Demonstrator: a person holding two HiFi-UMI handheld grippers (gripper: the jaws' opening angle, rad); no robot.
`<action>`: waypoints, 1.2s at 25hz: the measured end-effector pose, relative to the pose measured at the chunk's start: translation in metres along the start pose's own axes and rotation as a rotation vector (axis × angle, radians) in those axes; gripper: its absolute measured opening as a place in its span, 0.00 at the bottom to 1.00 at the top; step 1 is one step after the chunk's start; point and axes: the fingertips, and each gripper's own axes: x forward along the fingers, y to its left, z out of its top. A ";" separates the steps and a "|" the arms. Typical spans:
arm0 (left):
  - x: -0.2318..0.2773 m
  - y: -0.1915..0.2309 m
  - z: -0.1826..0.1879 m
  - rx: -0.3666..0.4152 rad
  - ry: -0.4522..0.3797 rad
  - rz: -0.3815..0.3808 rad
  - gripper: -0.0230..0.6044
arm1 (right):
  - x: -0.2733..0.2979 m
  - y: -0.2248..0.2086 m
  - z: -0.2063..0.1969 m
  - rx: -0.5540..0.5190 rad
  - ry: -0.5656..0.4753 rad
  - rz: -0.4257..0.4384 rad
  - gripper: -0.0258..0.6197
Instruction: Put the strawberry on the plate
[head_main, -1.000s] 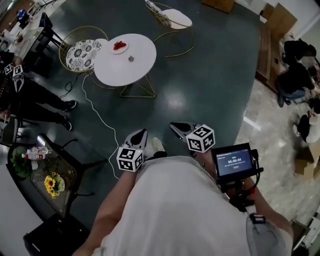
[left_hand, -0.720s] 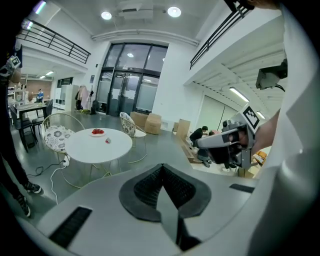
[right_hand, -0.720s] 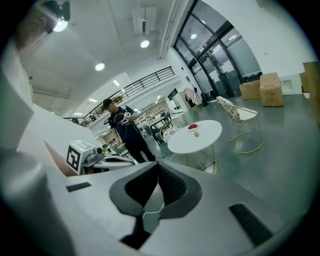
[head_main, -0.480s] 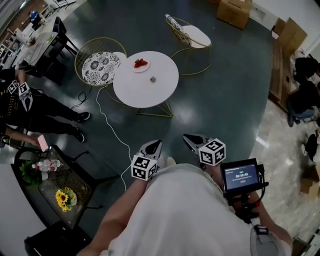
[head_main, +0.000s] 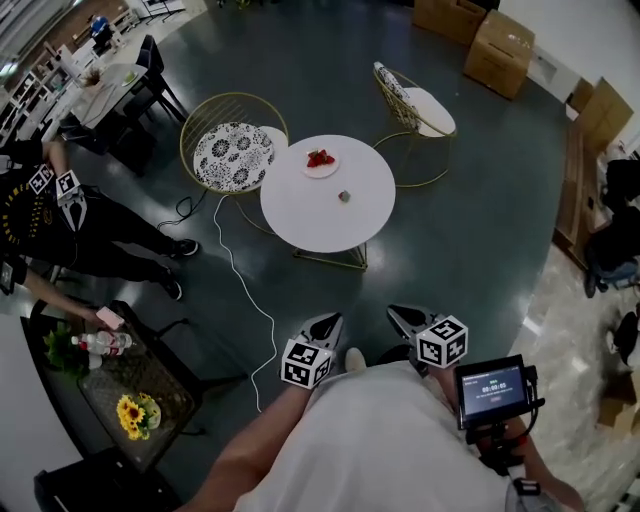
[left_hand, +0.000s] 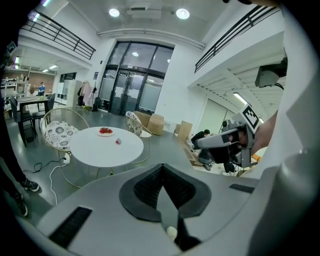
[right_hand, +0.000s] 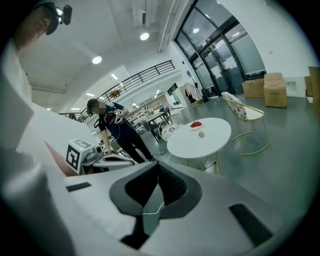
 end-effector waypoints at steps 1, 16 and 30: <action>0.000 0.002 -0.001 -0.007 0.000 0.001 0.05 | 0.002 0.000 -0.001 0.000 0.009 0.001 0.05; 0.029 0.050 0.021 -0.051 0.024 0.106 0.05 | 0.073 -0.029 0.050 -0.052 0.058 0.156 0.05; 0.138 0.077 0.099 -0.018 0.082 0.109 0.05 | 0.097 -0.132 0.129 0.003 0.019 0.194 0.05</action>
